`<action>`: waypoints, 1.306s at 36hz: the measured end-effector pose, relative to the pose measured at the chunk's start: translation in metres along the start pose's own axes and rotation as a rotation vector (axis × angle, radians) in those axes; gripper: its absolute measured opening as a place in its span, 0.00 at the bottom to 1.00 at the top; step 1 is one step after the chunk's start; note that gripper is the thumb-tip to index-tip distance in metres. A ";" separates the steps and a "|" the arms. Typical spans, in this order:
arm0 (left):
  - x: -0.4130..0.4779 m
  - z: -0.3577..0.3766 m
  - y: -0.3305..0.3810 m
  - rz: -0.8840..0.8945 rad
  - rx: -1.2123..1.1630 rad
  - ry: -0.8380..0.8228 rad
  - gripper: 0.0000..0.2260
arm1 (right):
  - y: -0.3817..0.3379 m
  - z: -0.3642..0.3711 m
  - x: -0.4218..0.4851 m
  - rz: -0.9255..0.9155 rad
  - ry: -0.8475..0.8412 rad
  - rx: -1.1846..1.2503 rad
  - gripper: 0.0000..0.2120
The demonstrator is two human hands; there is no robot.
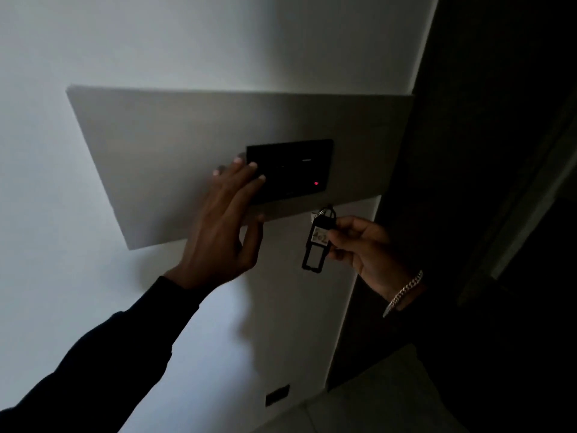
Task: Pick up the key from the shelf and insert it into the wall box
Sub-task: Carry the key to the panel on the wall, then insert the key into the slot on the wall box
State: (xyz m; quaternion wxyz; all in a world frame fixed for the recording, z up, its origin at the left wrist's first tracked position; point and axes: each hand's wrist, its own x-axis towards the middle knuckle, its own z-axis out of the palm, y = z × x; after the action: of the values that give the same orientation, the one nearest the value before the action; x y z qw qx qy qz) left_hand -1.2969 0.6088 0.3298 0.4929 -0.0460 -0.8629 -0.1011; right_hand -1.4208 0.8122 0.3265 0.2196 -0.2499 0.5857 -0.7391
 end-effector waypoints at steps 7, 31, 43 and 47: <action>0.055 0.016 -0.017 0.060 0.276 0.051 0.23 | -0.058 -0.014 0.069 -0.188 -0.147 -0.008 0.08; 0.079 0.014 -0.044 0.056 1.007 0.225 0.28 | -0.103 0.009 0.142 -0.640 -0.270 -0.257 0.08; 0.067 0.012 -0.052 -0.012 1.093 0.195 0.31 | -0.082 0.005 0.130 -0.853 -0.214 -0.496 0.21; 0.067 0.012 -0.054 -0.008 1.103 0.193 0.32 | -0.086 0.006 0.128 -0.917 -0.206 -0.665 0.23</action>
State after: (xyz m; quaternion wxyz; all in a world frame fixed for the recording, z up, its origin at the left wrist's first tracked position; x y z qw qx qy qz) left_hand -1.3508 0.5577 0.3746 0.5205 0.2315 -0.7392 0.3594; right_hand -1.5193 0.7474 0.4257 -0.1578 -0.6048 0.5939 -0.5066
